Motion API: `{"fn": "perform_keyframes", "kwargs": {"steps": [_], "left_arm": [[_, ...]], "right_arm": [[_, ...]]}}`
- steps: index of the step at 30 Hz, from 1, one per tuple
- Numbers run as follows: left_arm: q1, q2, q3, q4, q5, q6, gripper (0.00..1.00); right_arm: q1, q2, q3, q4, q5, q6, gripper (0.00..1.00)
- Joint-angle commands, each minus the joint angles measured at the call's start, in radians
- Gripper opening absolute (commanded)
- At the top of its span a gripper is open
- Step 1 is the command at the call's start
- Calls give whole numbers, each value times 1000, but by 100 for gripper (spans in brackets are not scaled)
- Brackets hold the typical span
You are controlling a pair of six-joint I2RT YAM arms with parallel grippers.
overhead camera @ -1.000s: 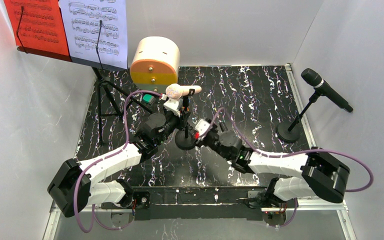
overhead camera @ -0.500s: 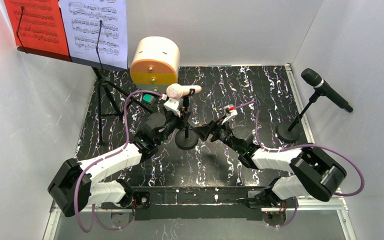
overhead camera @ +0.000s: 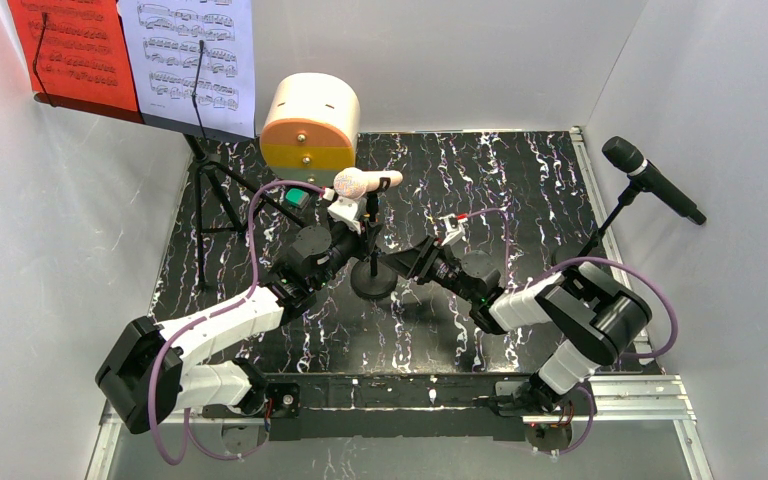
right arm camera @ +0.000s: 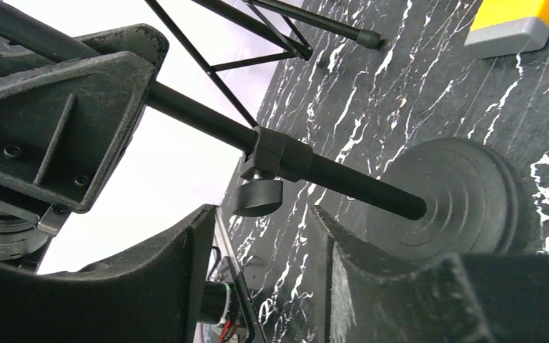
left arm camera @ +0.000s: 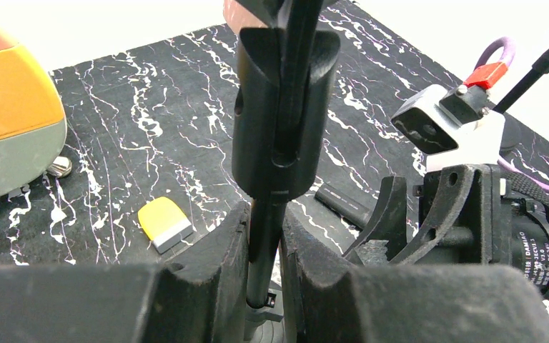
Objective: Pack up the instrument practice props
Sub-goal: Unscrew the knob on the microphone stand.
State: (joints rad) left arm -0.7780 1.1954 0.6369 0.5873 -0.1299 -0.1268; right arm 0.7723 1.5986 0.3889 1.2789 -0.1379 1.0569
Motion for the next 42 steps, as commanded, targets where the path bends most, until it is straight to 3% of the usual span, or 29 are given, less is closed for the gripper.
{"fn": "perform_keyframes", "kwargs": {"steps": [1,14,23,26,31,38,42], "left_arm": [[-7,32,-16,-136,34,-30,0],[-7,32,-16,-136,38,-31,0],[-7,26,-17,-136,40,-28,0],[-7,24,-16,-138,40,-28,0],[-7,18,-18,-139,42,-28,0],[-7,20,-13,-143,44,-28,0],[-7,17,-14,-146,36,-31,0]], "right_arm": [[-9,22,20,131,-29,54,56],[-20,101,35,209,-40,95,41],[-21,65,74,122,-118,-113,11],[-20,21,115,-14,-166,-299,2],[31,-97,189,-399,-125,-780,1],[187,-196,239,-727,102,-1516,1],[337,-154,240,-737,390,-1804,1]]}}
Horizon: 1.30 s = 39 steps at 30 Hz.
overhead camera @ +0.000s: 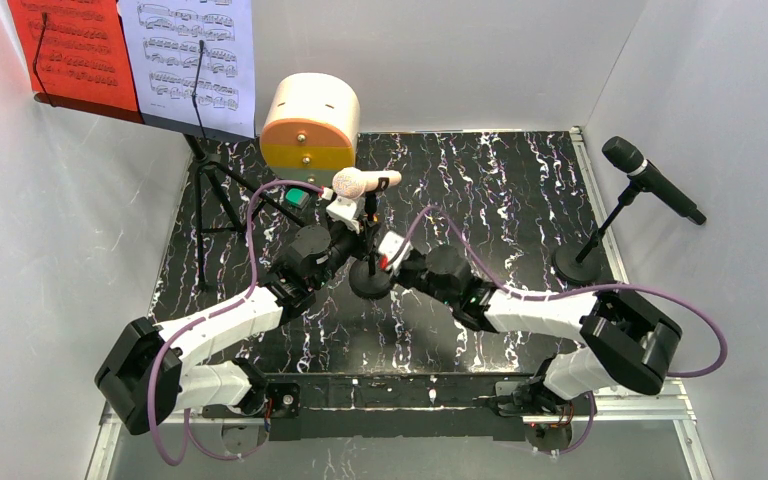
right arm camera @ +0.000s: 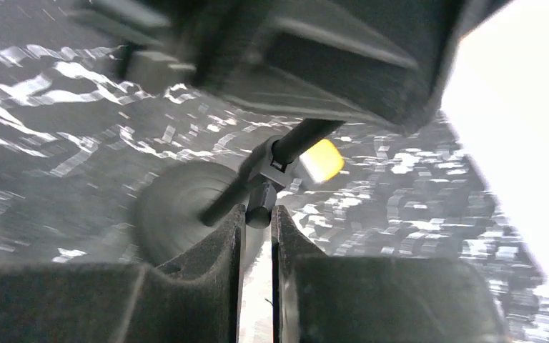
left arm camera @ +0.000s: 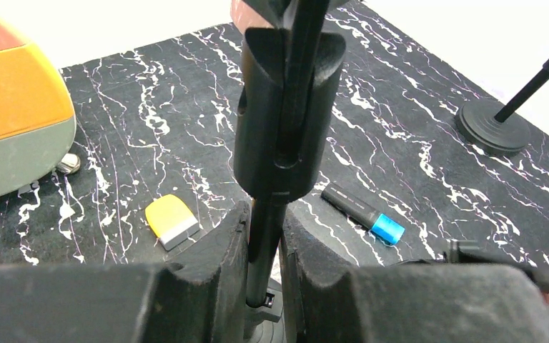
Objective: Pack up the instrument practice props
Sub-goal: Unscrew the knob on the microphone stand.
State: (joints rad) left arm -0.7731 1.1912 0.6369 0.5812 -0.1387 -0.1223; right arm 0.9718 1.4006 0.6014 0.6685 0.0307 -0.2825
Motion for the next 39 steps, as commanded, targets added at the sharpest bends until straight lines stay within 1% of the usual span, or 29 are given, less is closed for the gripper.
{"fn": "perform_keyframes", "kwargs": {"steps": [1,3,5,6,7,8,11,12,13,15,17,21,25,28,32,33,39], "left_arm": [[-12,21,-13,-140,45,-37,0],[-12,22,-13,-141,45,-40,0],[-12,25,-13,-141,45,-40,0],[-12,26,-12,-142,46,-40,0],[-12,27,-11,-144,45,-40,0],[-12,27,-11,-145,41,-42,0],[-12,25,-9,-150,35,-41,0],[-12,24,-10,-149,33,-40,0],[-12,22,-10,-150,32,-40,0],[-12,22,-9,-150,31,-40,0],[-12,24,-9,-150,30,-39,0],[-11,22,-8,-154,31,-39,0],[-12,18,-10,-155,30,-40,0],[-12,20,-8,-152,32,-38,0],[-12,22,-8,-153,36,-36,0],[-12,22,-8,-154,37,-36,0],[-12,17,-10,-151,37,-34,0]], "right_arm": [[165,69,28,-115,288,-532,1],[213,127,28,-84,409,-665,1],[246,190,22,-18,524,-784,1],[258,220,15,64,576,-838,1],[268,240,0,135,597,-874,1],[275,251,-10,177,601,-890,1],[283,234,-7,168,575,-857,1],[283,221,-4,150,563,-834,6],[283,207,-2,139,551,-809,14],[283,167,-2,122,516,-729,29],[281,124,3,98,492,-646,40],[258,47,-25,103,431,-434,52],[184,-47,-48,79,293,-134,63],[125,-84,-61,86,192,86,67],[41,-101,-105,181,103,397,71],[13,-101,-118,206,81,510,72],[-105,-80,-158,304,2,887,73]]}}
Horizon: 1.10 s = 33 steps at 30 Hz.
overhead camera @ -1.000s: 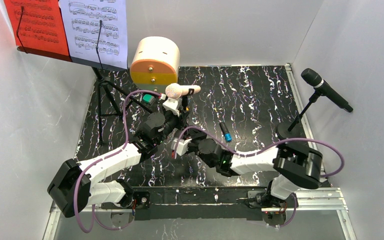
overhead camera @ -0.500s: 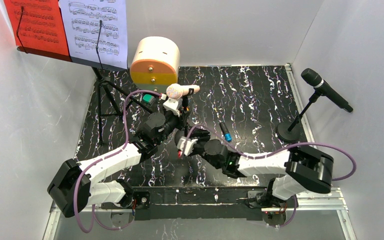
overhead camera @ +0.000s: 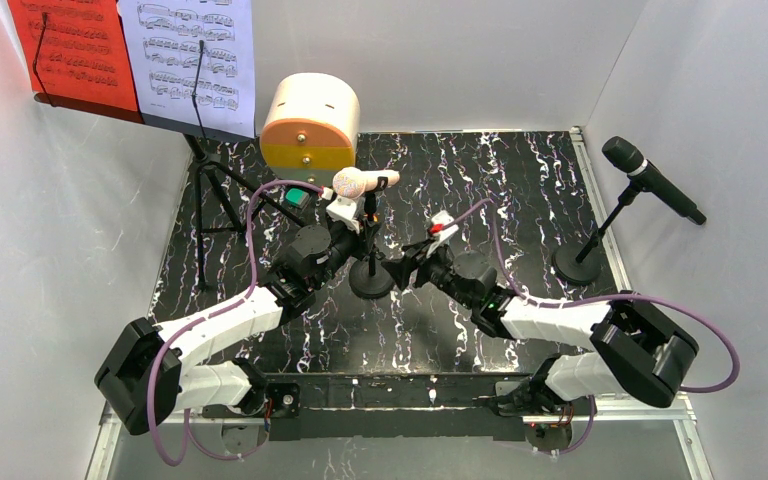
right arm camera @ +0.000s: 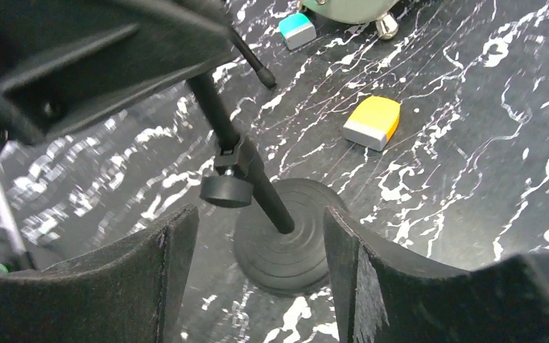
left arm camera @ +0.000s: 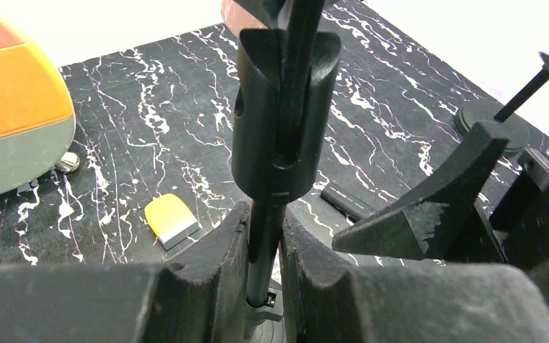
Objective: Pack up the instrument practice props
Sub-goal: Unscrew the knob on the microphone stand.
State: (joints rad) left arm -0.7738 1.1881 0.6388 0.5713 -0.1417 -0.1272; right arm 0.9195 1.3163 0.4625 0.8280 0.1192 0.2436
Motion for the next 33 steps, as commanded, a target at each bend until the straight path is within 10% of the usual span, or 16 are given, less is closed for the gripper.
{"fn": "perform_keyframes", "kwargs": {"steps": [1,18,33], "left_arm": [[-11,21,-11,-141,42,-29,0],[-11,27,-13,-137,51,-28,0],[-12,33,-11,-135,59,-28,0]], "right_arm": [[-67,12,-28,169,-98,413,73],[-145,239,0,407,-288,701,56],[-156,263,73,303,-371,399,12]]}}
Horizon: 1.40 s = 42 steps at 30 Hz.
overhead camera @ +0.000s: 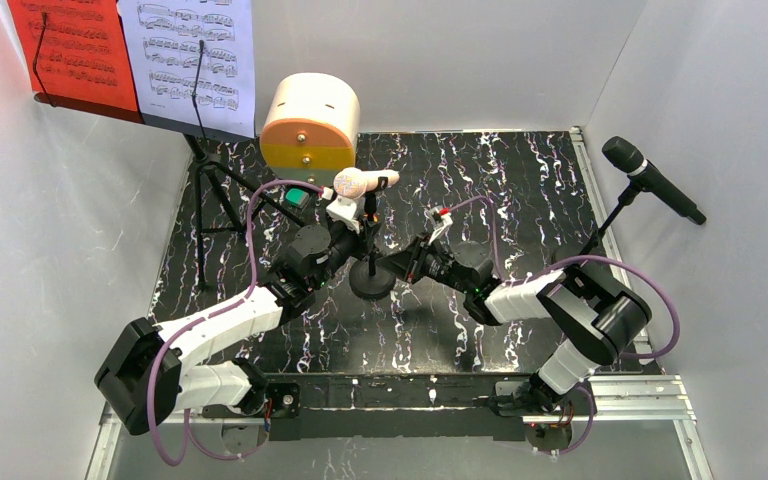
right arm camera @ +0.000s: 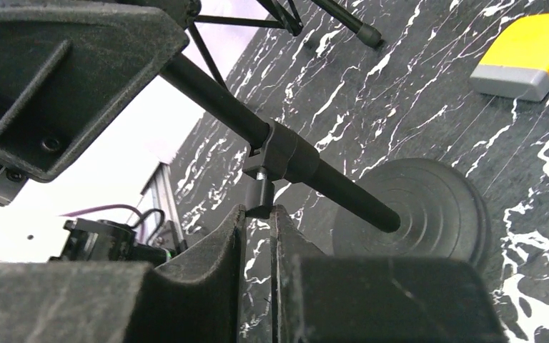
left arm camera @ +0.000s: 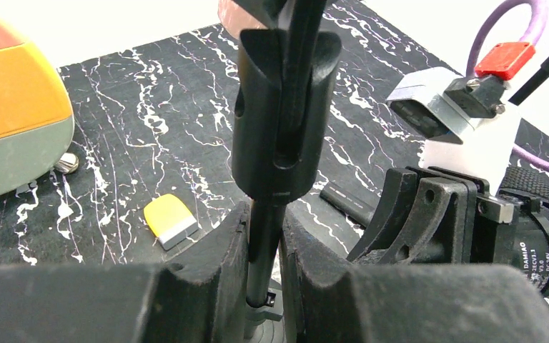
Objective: Pack up the instrument practice props
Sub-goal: Unscrew the knob on the microphone stand.
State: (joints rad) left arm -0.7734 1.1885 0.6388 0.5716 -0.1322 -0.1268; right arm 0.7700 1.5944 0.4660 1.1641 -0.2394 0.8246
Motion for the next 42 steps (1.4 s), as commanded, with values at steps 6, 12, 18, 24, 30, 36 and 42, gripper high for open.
{"fn": "perform_keyframes", "kwargs": {"steps": [6,12,18,24,30,36,42], "left_arm": [[-11,36,-10,-133,50,-30,0],[-12,39,-7,-133,52,-38,0],[-11,45,-8,-132,50,-39,0],[-12,42,-8,-132,48,-39,0],[-12,40,-9,-134,44,-36,0],[-12,48,-11,-128,48,-32,0],[-12,57,-17,-112,62,-19,0]], "right_arm": [[8,-93,126,-265,-48,-576,1],[92,-201,168,-568,52,-1192,1],[227,-194,203,-696,372,-1559,1],[338,-106,190,-627,677,-1772,5],[338,-188,174,-620,580,-1596,34],[272,-310,106,-550,391,-1311,56],[165,-417,31,-402,203,-997,64]]}}
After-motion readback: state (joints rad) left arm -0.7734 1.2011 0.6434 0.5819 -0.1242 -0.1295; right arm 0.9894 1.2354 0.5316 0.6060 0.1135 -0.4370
